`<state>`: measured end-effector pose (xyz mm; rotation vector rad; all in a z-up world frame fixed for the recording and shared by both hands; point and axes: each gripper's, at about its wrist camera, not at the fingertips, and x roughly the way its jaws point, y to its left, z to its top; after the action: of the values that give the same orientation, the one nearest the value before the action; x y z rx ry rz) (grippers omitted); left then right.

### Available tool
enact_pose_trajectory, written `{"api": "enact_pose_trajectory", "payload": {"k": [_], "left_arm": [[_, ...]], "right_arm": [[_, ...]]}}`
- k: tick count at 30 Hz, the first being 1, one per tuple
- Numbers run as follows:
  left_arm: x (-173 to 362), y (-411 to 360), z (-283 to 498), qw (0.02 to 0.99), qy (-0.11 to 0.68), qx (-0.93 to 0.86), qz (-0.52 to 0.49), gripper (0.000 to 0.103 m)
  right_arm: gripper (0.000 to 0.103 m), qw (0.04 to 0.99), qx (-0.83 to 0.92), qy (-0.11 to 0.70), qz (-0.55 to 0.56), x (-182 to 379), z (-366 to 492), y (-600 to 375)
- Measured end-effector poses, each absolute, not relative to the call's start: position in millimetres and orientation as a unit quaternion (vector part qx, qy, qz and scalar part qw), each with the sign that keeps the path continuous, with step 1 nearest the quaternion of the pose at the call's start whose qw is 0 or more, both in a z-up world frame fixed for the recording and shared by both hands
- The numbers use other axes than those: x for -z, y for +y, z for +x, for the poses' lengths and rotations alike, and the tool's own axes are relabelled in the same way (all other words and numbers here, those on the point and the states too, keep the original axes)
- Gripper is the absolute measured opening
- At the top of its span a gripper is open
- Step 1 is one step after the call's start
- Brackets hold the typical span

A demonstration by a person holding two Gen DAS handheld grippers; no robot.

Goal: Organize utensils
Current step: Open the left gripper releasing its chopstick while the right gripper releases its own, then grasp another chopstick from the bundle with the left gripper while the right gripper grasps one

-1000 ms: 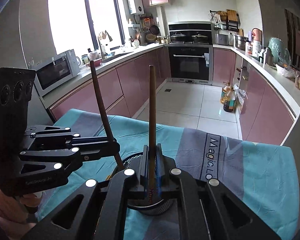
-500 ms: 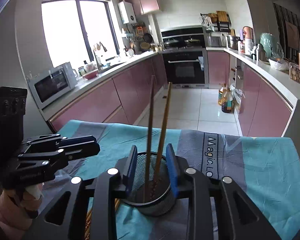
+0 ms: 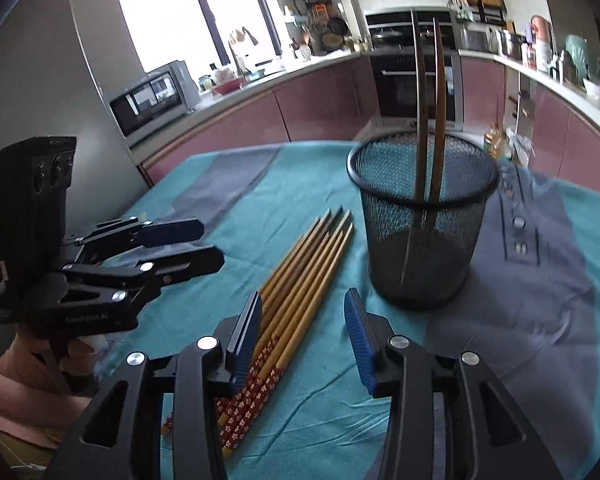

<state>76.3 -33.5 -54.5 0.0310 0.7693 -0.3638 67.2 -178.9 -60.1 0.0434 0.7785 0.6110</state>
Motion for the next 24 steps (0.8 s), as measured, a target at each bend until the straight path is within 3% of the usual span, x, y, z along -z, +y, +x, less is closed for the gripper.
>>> {"api": "enact_pose_trajectory", "payload": {"k": [9, 24], "left_arm": [[100, -30, 72, 0.894, 0.415, 0.171, 0.015, 0.055], [108, -44, 75, 0.885, 0.433, 0.169, 0.025, 0.054]], "right_arm": [[0.041, 0.878, -0.265, 0.398, 0.011, 79, 66, -164], [0.037, 0.882, -0.235, 0.407, -0.013, 93, 69, -157]]}}
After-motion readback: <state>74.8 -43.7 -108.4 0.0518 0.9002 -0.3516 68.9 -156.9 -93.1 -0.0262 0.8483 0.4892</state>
